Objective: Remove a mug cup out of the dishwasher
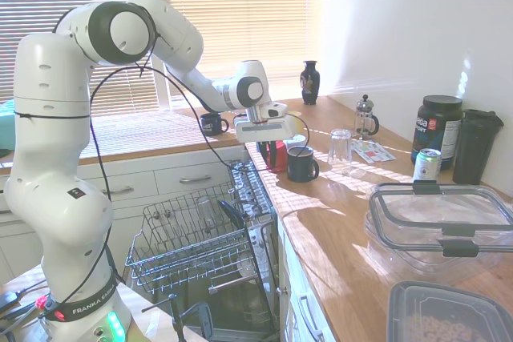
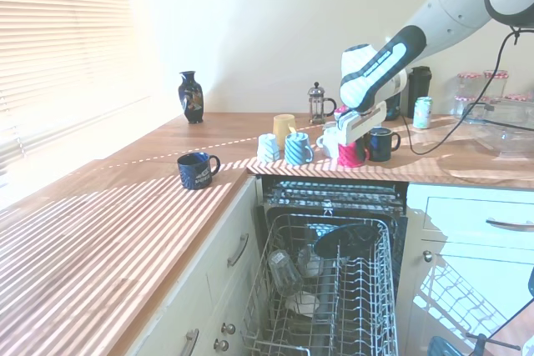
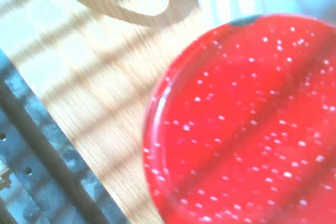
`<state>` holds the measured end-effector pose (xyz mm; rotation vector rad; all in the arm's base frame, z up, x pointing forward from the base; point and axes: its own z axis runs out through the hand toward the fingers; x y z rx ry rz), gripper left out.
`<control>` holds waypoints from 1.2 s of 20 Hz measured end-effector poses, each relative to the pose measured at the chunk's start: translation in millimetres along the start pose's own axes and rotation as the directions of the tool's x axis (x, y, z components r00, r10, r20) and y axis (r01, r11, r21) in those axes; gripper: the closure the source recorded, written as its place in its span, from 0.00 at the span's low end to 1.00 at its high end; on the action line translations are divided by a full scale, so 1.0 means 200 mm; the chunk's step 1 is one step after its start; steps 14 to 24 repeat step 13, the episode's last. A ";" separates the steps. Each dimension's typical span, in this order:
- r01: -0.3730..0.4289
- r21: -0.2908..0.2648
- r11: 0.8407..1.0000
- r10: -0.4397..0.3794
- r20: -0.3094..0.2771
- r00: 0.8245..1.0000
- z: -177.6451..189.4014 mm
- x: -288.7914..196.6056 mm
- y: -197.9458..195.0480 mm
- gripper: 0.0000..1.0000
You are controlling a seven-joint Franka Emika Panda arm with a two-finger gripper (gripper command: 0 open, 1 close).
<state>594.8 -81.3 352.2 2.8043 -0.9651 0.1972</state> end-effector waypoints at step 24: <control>-0.034 0.014 0.999 0.035 -0.080 0.996 -0.18 -0.17 0.12 0.00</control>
